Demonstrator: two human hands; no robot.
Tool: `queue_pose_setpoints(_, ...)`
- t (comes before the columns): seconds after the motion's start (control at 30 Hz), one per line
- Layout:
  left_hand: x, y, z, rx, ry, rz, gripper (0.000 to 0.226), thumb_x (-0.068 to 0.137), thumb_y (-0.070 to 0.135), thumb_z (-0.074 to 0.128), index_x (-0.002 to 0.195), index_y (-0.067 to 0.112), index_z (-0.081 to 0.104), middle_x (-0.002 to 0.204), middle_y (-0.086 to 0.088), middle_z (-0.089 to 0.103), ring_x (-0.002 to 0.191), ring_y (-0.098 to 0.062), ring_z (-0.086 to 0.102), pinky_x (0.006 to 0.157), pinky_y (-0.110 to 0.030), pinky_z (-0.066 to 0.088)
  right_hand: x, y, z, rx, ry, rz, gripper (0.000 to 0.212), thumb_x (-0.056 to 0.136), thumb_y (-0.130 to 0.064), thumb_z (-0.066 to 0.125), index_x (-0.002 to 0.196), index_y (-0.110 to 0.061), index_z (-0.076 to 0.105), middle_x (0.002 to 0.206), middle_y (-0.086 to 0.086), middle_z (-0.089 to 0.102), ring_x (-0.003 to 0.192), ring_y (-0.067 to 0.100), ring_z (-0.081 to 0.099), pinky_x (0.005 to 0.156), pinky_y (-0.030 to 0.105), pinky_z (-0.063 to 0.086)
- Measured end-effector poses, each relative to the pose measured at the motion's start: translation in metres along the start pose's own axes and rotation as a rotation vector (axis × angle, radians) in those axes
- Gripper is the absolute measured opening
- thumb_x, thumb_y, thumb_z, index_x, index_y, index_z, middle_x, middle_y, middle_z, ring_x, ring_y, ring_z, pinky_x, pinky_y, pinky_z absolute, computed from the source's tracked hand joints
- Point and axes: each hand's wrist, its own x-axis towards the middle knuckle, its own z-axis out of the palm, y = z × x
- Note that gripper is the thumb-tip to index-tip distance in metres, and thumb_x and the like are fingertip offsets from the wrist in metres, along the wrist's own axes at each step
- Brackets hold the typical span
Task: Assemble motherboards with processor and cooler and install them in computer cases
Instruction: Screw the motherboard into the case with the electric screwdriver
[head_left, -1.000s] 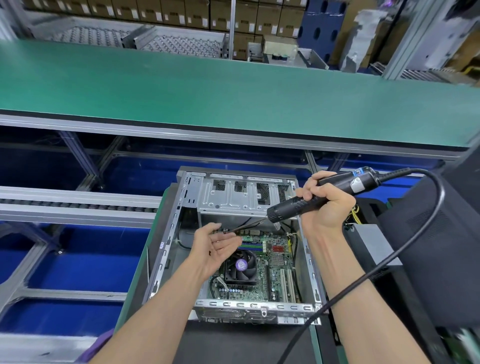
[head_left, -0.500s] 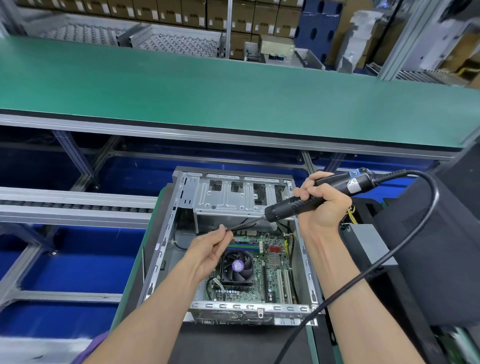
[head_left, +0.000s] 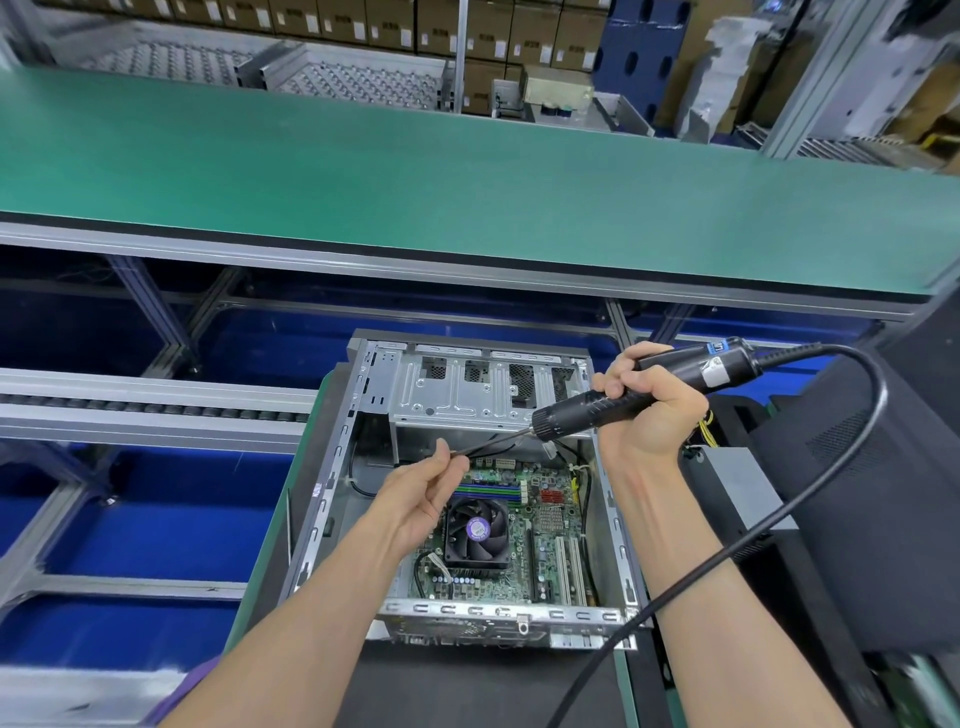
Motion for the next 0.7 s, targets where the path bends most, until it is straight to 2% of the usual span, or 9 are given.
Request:
queue_pose_setpoints(0.1, -0.001, 0.000, 0.001, -0.019, -0.021, 0.010, 0.016, 0.069, 0.008, 0.076, 0.076, -0.006, 0.078, 0.094, -0.021, 0.075, 0.091, -0.024, 0.076, 0.063, -0.022, 0.060, -0.002, 0.000, 0.001, 0.000, 0.004, -0.005, 0.026, 0.058, 0.003, 0.045, 0.080, -0.008, 0.052, 0.070, 0.006, 0.048, 0.051, 0.016, 0.038, 0.055, 0.027, 0.033)
queue_pose_setpoints(0.3, -0.009, 0.000, 0.006, 0.029, -0.036, -0.002, 0.045, 0.074, 0.021, 0.079, 0.103, -0.012, 0.068, 0.107, -0.024, 0.073, 0.099, -0.026, 0.074, 0.068, -0.023, 0.060, -0.001, -0.008, 0.008, 0.007, -0.041, -0.055, 0.029, 0.058, 0.005, 0.044, 0.081, -0.011, 0.052, 0.071, 0.003, 0.054, 0.051, 0.016, 0.040, 0.055, 0.027, 0.035)
queue_pose_setpoints(0.37, -0.013, 0.001, 0.006, 0.041, 0.033, 0.032, 0.049, 0.075, 0.025, 0.081, 0.106, -0.009, 0.066, 0.099, -0.019, 0.076, 0.091, -0.022, 0.076, 0.064, -0.023, 0.060, 0.001, -0.014, 0.010, -0.008, -0.060, -0.078, 0.033, 0.057, 0.006, 0.044, 0.084, -0.011, 0.052, 0.073, 0.004, 0.054, 0.052, 0.017, 0.039, 0.056, 0.027, 0.035)
queue_pose_setpoints(0.4, -0.014, 0.001, 0.005, 0.066, 0.084, 0.061, 0.047, 0.077, 0.027, 0.080, 0.106, -0.008, 0.067, 0.089, -0.014, 0.077, 0.079, -0.017, 0.076, 0.059, -0.021, 0.059, 0.002, -0.017, 0.011, -0.016, -0.067, -0.087, 0.035, 0.057, 0.006, 0.043, 0.087, -0.010, 0.051, 0.075, 0.005, 0.053, 0.053, 0.018, 0.039, 0.056, 0.028, 0.035)
queue_pose_setpoints(0.47, -0.012, 0.000, 0.006, 0.107, 0.159, 0.100, 0.043, 0.088, 0.030, 0.074, 0.110, -0.006, 0.067, 0.062, -0.003, 0.067, 0.045, -0.006, 0.057, 0.039, -0.016, 0.046, 0.003, -0.022, 0.013, -0.035, -0.078, -0.104, 0.039, 0.057, 0.007, 0.043, 0.093, -0.008, 0.048, 0.078, 0.009, 0.050, 0.054, 0.019, 0.039, 0.057, 0.028, 0.035)
queue_pose_setpoints(0.53, -0.008, 0.001, 0.011, 0.108, 0.201, 0.130, 0.040, 0.095, 0.028, 0.066, 0.119, -0.004, 0.064, 0.050, 0.005, 0.046, 0.035, -0.006, 0.026, 0.031, -0.018, 0.023, 0.003, -0.026, 0.014, -0.067, -0.087, -0.131, 0.038, 0.057, 0.008, 0.044, 0.092, -0.006, 0.048, 0.078, 0.011, 0.049, 0.053, 0.021, 0.039, 0.056, 0.029, 0.036)
queue_pose_setpoints(0.57, -0.005, 0.002, 0.015, 0.124, 0.229, 0.146, 0.038, 0.096, 0.027, 0.066, 0.118, -0.003, 0.064, 0.049, 0.006, 0.036, 0.036, -0.007, 0.019, 0.032, -0.019, 0.018, 0.002, -0.027, 0.014, -0.076, -0.088, -0.141, 0.036, 0.057, 0.008, 0.044, 0.091, -0.005, 0.048, 0.078, 0.011, 0.049, 0.052, 0.021, 0.039, 0.056, 0.029, 0.036)
queue_pose_setpoints(0.63, 0.002, 0.004, 0.025, 0.170, 0.280, 0.168, 0.033, 0.091, 0.026, 0.073, 0.110, 0.000, 0.066, 0.049, 0.006, 0.024, 0.038, -0.009, 0.015, 0.034, -0.022, 0.016, 0.001, -0.030, 0.013, -0.085, -0.096, -0.154, 0.031, 0.057, 0.009, 0.044, 0.083, -0.005, 0.051, 0.073, 0.011, 0.052, 0.051, 0.021, 0.040, 0.055, 0.029, 0.036)
queue_pose_setpoints(0.7, 0.008, 0.004, 0.038, 0.219, 0.291, 0.188, 0.029, 0.085, 0.026, 0.080, 0.094, 0.004, 0.063, 0.047, 0.006, 0.021, 0.039, -0.011, 0.015, 0.038, -0.020, 0.031, 0.001, -0.033, 0.010, -0.116, -0.112, -0.162, 0.028, 0.057, 0.009, 0.045, 0.075, -0.008, 0.056, 0.067, 0.010, 0.052, 0.050, 0.021, 0.040, 0.055, 0.029, 0.037)
